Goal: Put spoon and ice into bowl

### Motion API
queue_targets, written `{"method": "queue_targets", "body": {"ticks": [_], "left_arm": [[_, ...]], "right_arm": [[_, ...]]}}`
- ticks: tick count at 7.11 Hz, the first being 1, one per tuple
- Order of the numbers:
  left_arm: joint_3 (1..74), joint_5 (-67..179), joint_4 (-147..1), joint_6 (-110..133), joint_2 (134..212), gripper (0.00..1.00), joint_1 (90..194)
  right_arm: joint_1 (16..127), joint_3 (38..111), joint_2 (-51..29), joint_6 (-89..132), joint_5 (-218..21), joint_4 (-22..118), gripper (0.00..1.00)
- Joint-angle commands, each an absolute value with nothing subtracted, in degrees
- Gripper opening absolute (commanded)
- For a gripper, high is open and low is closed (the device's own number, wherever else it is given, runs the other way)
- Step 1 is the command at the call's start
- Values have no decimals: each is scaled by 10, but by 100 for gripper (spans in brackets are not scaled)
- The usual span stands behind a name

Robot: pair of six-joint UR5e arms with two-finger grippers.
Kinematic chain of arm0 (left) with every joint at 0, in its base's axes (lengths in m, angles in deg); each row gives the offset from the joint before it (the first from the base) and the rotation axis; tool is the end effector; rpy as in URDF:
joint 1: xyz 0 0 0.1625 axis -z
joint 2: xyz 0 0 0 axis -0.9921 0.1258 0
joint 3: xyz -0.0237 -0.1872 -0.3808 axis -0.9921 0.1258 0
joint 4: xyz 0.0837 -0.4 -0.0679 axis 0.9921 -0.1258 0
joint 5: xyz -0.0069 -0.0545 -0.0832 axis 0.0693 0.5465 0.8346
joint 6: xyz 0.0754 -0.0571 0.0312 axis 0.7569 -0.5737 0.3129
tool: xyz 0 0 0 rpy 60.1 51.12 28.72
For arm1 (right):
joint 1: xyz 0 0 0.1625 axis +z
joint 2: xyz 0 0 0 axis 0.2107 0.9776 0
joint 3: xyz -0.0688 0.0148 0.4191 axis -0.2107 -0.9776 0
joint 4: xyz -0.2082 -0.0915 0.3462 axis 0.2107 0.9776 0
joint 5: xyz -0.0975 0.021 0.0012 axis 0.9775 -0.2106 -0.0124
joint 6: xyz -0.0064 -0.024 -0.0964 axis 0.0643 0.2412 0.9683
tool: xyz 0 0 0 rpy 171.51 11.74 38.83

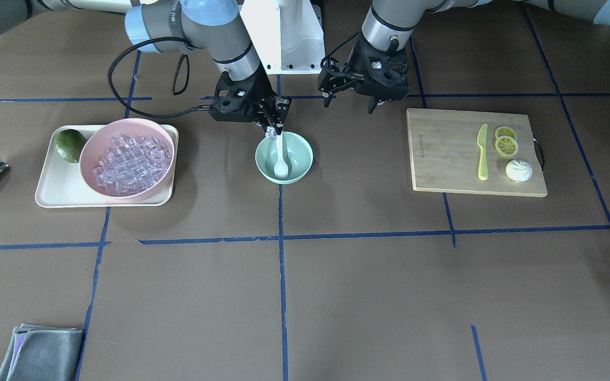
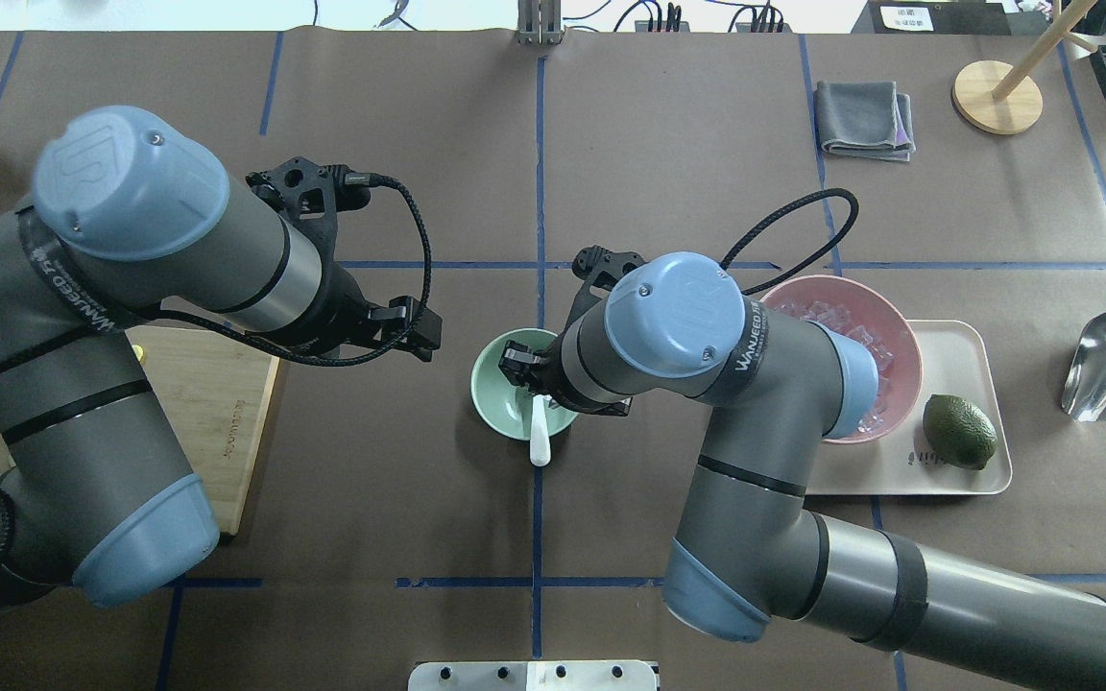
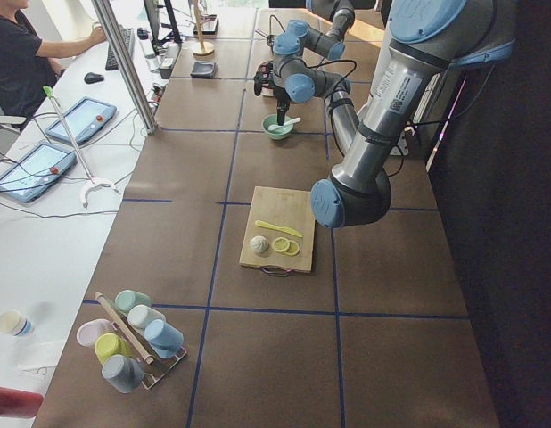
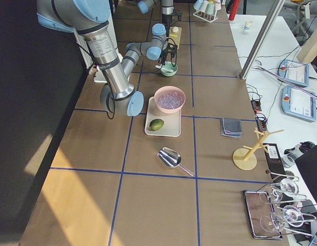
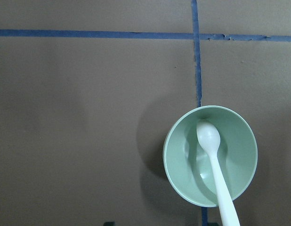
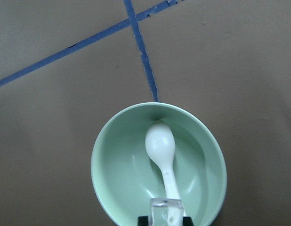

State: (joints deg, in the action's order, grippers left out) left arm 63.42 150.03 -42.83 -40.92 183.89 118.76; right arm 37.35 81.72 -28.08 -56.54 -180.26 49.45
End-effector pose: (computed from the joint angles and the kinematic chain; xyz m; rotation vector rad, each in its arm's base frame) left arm 0.3977 -0.4008 0.1727 0.0909 1.0005 -0.0072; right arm -0.5478 -0.3771 0.1711 -0.0461 -1.0647 0.3393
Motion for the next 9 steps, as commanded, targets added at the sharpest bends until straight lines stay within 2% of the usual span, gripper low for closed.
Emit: {"method": "queue_targets", "body": {"ticks": [1, 2, 3, 4, 6, 7, 9], "left_arm": [[644, 1501, -428, -411, 1830, 100, 1191], [644, 1501, -428, -411, 1830, 100, 1191], [644, 1500, -428, -411, 1830, 100, 1192], [644, 1500, -428, -412, 1830, 100, 1191], [645, 1500, -428, -413, 1830, 100, 1192], [655, 1500, -425, -412, 1825, 100, 1195], [686, 1504, -429, -404, 1755, 100, 1221]], "right_arm": [[372, 794, -294, -571, -1800, 496, 3], [372, 792, -292, -570, -1800, 496, 18], [373, 785, -293, -571, -1795, 496, 80], [373, 784, -295, -571, -1790, 496, 99], [387, 791, -296, -570, -1796, 496, 99], [411, 841, -268, -570, -1812, 512, 99], [516, 994, -130, -507, -1917, 584, 100]]}}
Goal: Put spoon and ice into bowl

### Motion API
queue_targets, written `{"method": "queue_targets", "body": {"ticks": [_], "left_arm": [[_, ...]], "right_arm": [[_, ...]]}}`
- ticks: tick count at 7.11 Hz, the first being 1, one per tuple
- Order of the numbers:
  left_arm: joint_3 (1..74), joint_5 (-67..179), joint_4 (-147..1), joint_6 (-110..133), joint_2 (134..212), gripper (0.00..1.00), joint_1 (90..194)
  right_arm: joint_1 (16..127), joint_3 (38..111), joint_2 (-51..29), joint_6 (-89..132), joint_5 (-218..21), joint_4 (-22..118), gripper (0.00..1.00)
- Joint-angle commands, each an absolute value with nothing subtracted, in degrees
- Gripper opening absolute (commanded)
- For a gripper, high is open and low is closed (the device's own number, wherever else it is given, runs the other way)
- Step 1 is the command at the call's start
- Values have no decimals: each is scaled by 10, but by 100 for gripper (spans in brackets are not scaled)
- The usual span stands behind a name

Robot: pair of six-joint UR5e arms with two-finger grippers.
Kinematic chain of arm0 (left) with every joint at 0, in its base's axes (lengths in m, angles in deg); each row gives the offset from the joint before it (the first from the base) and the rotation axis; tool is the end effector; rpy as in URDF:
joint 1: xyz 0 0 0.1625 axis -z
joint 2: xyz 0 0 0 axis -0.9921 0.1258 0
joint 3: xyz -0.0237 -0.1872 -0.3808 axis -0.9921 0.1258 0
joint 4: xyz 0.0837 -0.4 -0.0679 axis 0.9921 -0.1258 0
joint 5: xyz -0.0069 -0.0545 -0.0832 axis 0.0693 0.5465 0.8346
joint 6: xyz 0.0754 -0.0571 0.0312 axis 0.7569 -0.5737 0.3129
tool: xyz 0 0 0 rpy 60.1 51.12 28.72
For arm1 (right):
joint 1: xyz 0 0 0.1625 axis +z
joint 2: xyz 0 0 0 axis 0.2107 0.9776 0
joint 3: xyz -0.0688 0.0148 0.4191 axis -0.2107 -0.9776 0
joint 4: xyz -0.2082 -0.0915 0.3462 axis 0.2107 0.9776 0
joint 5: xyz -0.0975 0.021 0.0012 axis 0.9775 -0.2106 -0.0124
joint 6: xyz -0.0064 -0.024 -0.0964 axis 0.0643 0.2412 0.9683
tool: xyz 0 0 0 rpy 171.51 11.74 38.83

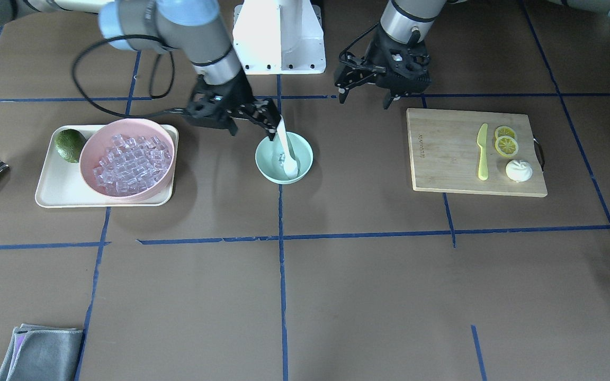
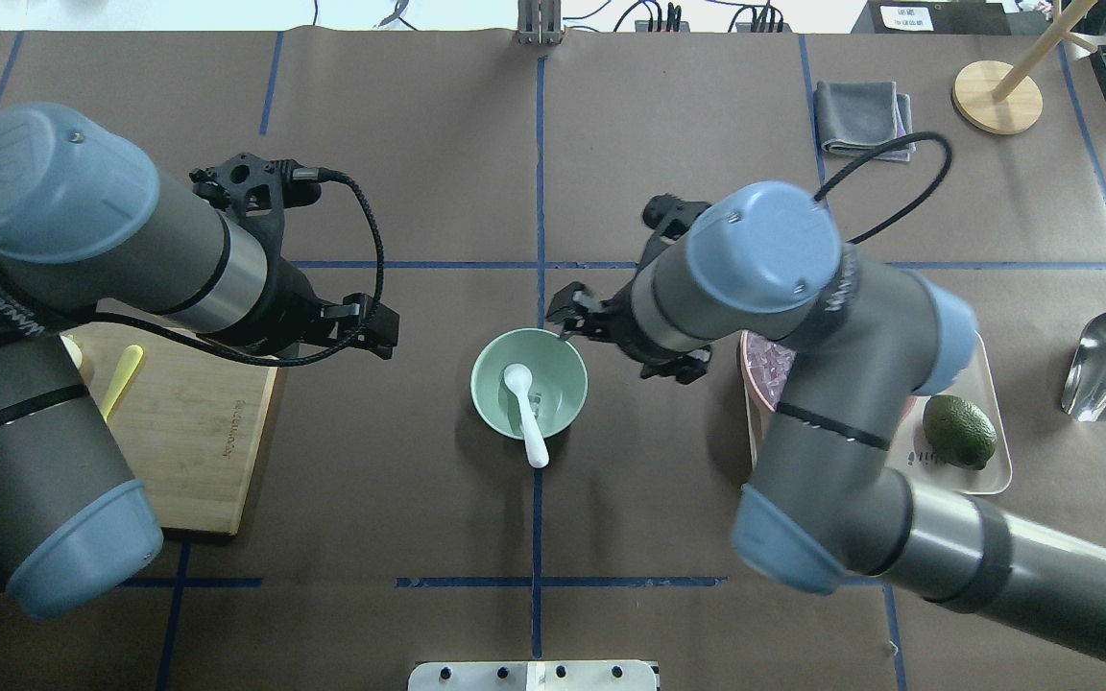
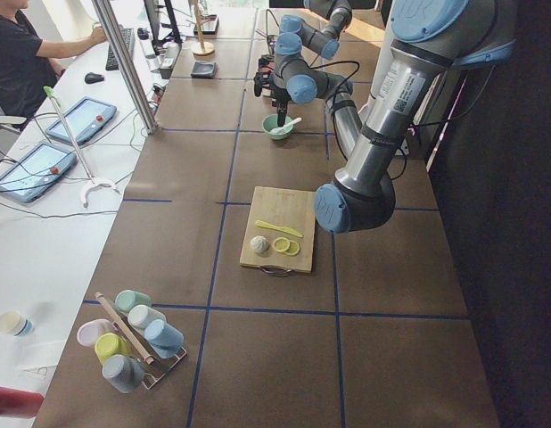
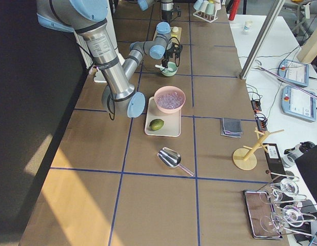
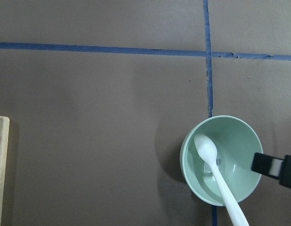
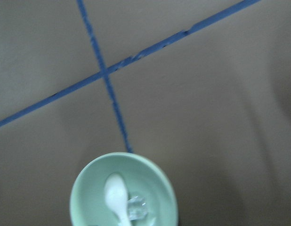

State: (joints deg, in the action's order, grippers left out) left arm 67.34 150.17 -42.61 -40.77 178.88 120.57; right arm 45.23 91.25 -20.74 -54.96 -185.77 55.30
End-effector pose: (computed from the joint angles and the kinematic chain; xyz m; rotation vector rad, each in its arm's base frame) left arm 0.3643 -0.3969 0.1970 0.0932 0.9814 -0.0385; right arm -0.4484 -0.4100 0.1986 -0.0644 -1.0238 0.4047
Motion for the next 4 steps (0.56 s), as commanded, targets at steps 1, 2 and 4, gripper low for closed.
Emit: {"method": "queue_targets", "body": {"ticks": [1, 2, 4], "left_arm": [[687, 1504, -430, -403, 1733, 100, 1234], [689, 1505, -428, -343, 1710, 100, 1255], [690, 1558, -426, -224, 1652, 100, 1331]], "right_arm": [[592, 1035, -39, -420, -1981, 584, 100], [672, 1041, 18, -303, -2041, 583, 100], [809, 1032, 149, -21, -2109, 585, 100]]}}
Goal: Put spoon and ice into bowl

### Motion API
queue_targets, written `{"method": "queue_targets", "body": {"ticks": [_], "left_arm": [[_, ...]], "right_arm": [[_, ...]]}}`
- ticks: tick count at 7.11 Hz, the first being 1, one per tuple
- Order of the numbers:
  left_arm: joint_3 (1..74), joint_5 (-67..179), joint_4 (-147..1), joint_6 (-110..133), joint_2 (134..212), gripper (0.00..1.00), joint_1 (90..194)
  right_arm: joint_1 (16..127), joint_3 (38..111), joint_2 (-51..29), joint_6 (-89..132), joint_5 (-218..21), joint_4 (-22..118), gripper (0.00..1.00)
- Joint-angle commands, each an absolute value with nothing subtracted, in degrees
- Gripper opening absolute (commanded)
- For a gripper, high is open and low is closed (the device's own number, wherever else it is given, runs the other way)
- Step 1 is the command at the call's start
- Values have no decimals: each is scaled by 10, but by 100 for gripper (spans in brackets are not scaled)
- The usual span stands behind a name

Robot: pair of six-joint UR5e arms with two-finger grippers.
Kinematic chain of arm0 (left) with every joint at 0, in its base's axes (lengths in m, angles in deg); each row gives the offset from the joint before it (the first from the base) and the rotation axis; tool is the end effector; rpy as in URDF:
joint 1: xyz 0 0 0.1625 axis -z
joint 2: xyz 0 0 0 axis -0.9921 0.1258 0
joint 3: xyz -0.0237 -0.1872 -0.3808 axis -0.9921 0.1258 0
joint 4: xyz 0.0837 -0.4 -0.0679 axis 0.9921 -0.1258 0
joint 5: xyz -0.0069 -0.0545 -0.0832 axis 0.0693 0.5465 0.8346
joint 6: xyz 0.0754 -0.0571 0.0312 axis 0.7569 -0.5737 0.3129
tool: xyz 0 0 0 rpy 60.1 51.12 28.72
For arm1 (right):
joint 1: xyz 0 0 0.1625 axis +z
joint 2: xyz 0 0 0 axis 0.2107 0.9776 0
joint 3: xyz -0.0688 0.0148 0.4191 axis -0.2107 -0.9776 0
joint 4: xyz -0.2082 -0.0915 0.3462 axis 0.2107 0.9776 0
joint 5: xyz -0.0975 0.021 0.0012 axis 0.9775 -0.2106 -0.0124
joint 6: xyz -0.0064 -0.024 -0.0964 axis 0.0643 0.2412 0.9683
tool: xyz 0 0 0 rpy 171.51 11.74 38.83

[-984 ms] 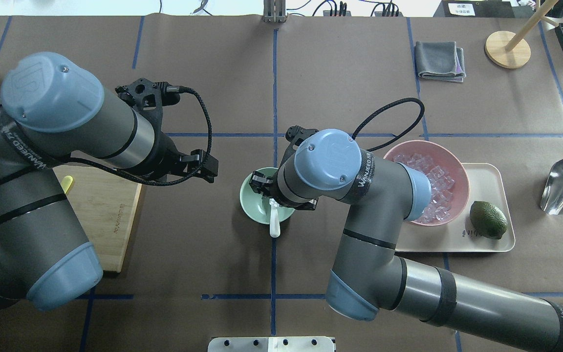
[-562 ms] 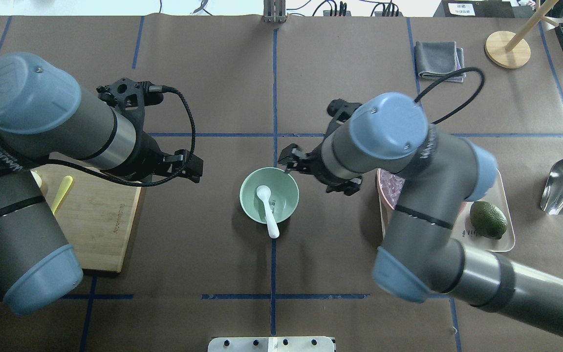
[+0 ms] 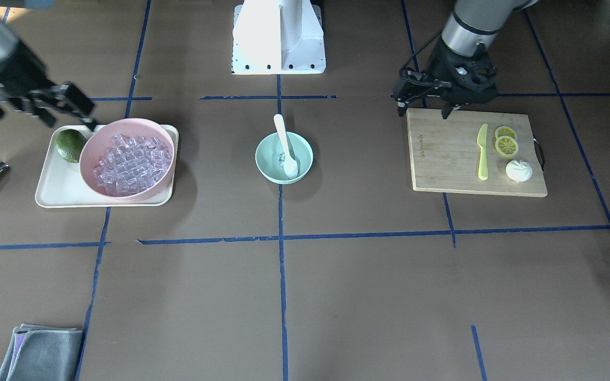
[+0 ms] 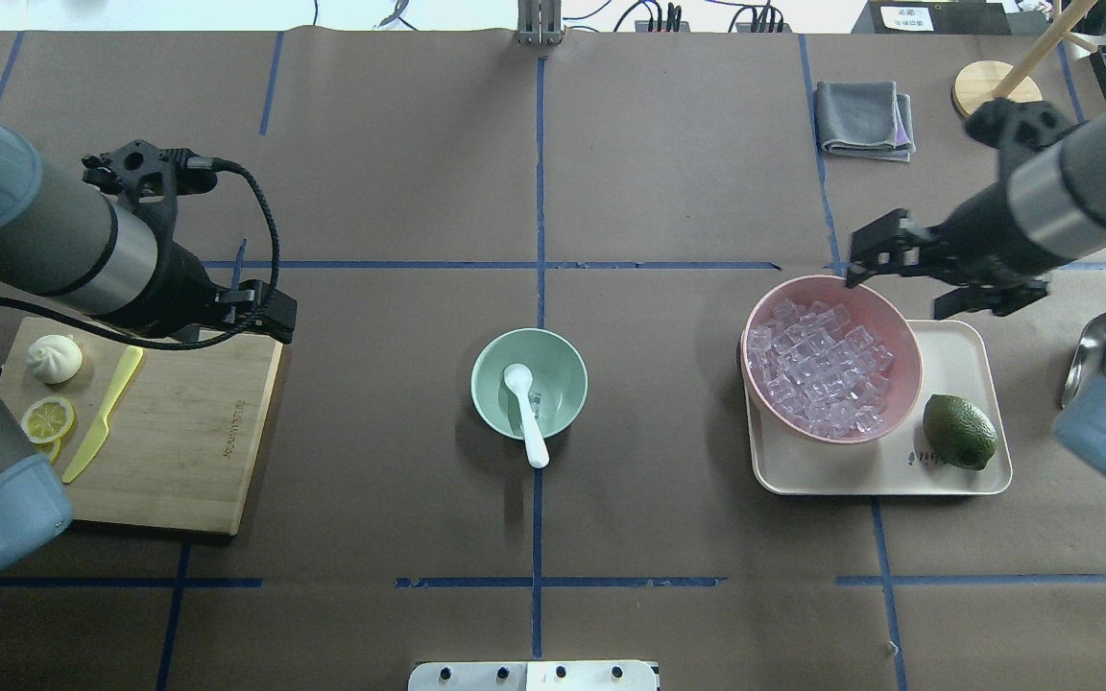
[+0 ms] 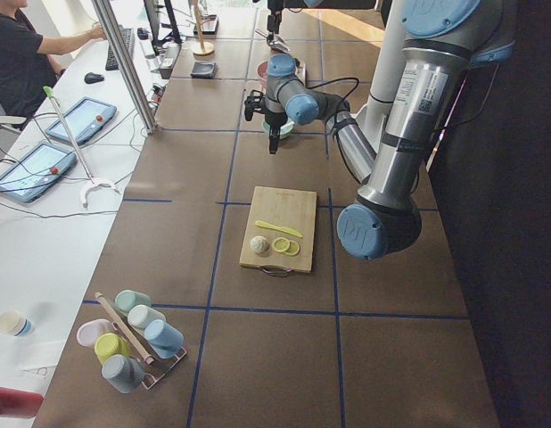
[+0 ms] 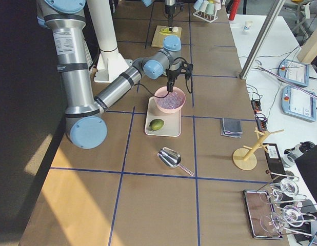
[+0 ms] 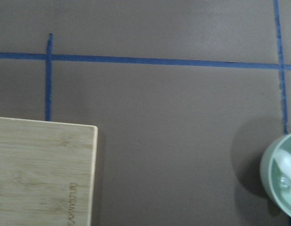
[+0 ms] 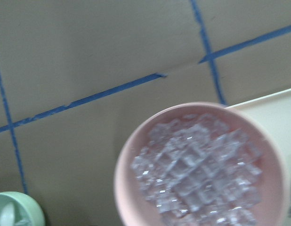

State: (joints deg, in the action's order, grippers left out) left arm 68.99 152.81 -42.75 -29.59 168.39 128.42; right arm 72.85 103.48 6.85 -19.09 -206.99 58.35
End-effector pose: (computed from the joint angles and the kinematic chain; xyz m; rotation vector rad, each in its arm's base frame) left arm 0.2922 -0.4224 0.2797 0.1162 0.8703 -0.0050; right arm -0.1698 -0.4403 0.3623 -0.0220 -0.9361 0.2158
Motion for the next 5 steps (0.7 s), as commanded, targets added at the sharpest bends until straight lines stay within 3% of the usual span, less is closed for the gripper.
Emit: {"method": "queue_targets", "body": {"ticks": [1, 5], "left_arm": [[684, 1571, -425, -147, 1625, 100, 1370], [552, 1655, -422, 202, 1574, 100, 1566]], "right_arm": [[854, 1015, 197, 101, -2110, 585, 100], [997, 879, 224, 430, -2103, 609, 100]]}}
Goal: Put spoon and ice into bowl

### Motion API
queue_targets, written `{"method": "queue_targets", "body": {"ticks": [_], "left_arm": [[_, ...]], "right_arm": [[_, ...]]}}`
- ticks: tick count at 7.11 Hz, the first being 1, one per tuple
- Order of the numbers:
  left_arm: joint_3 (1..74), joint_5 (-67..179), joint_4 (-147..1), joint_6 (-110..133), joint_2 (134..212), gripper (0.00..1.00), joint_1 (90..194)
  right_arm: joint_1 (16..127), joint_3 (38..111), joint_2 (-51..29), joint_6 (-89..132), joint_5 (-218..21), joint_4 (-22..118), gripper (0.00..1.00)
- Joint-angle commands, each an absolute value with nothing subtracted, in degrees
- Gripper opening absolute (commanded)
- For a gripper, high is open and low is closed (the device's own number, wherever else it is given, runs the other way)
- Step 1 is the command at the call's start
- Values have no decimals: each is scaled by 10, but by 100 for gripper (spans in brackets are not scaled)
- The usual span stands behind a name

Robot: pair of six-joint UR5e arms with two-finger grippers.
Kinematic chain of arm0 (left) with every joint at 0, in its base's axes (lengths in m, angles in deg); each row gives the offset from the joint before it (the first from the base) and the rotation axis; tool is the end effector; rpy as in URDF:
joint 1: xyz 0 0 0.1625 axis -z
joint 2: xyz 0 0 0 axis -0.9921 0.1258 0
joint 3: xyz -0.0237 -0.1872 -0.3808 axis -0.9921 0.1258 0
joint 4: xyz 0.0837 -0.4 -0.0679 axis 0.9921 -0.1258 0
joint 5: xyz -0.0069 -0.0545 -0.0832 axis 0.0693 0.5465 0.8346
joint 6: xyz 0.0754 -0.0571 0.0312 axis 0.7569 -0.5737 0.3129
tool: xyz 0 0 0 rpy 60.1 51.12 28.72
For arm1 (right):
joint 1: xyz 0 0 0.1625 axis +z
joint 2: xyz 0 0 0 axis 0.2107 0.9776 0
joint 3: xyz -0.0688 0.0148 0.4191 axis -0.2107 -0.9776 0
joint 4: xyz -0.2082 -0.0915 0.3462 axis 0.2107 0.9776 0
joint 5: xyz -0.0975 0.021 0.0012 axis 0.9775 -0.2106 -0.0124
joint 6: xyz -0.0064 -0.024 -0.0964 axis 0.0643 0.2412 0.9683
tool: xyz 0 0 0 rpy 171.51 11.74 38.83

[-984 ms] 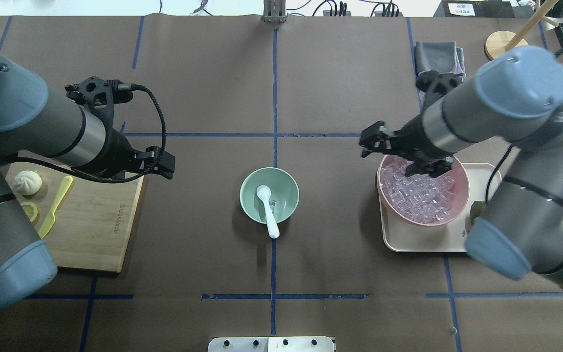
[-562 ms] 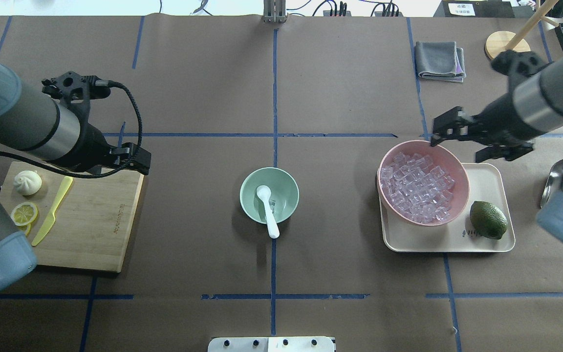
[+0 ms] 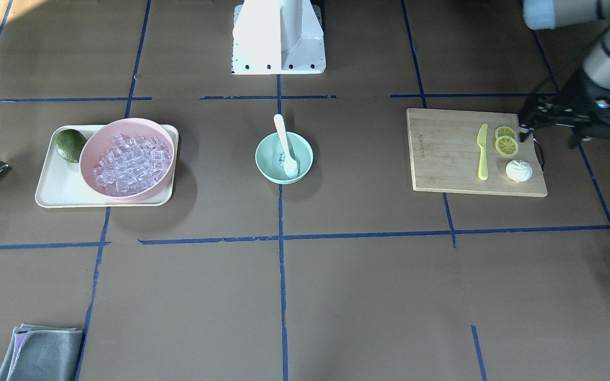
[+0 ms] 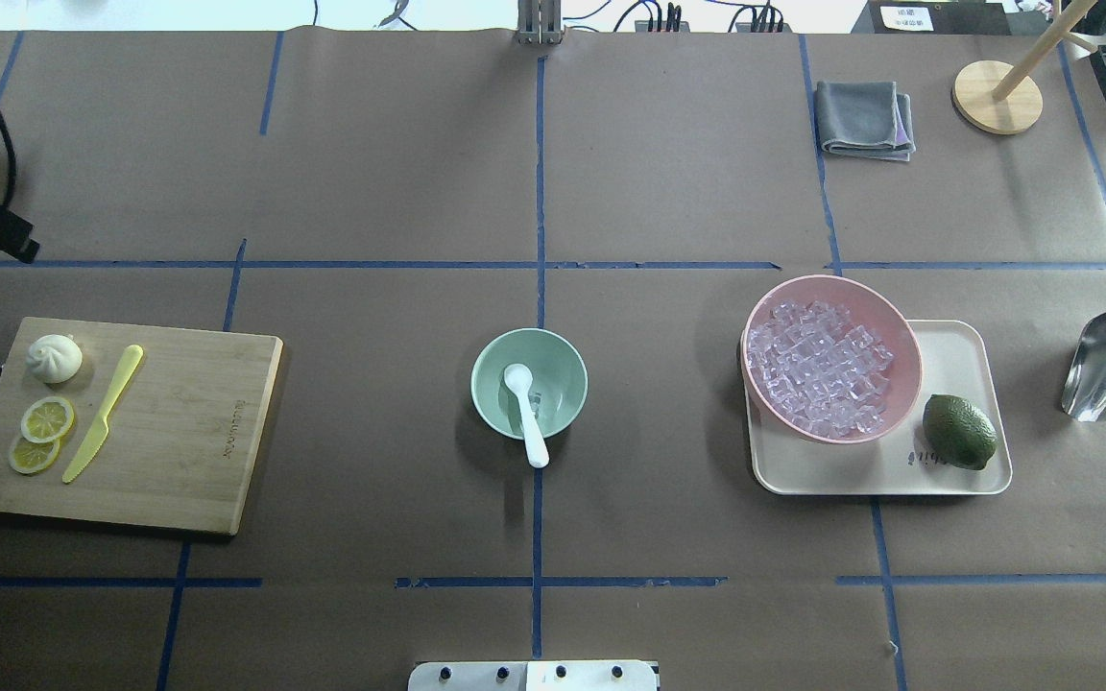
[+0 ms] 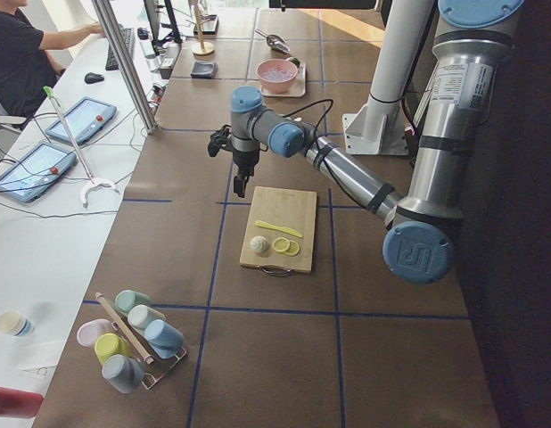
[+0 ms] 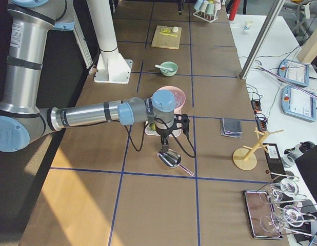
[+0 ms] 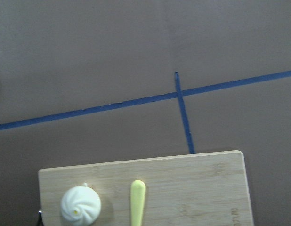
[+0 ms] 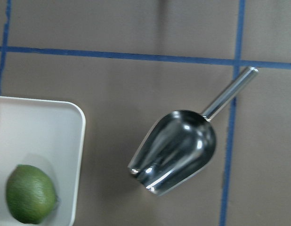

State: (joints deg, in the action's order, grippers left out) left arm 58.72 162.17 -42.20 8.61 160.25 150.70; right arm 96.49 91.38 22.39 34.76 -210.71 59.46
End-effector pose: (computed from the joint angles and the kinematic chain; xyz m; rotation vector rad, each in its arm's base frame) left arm 0.1263 -0.5049 0.4248 0.1682 0.7487 0.2095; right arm 0.0225 -0.4082 0.5830 0.0828 -0.7956 -0.0970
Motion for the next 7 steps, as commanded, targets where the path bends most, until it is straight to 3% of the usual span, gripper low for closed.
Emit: {"method": "queue_targets", "body": {"ticks": [1, 3, 7], "left_arm": [[510, 1670, -421, 273, 1569, 100, 1613], [460, 1727, -376, 308, 1569, 100, 1676], [445, 1724, -349, 370, 1544, 100, 1702]], "right_arm": [[1004, 874, 222, 453, -2101, 634, 100], [1010, 877, 222, 457, -2103, 642, 100], [1006, 875, 190, 457, -2101, 679, 100]]}}
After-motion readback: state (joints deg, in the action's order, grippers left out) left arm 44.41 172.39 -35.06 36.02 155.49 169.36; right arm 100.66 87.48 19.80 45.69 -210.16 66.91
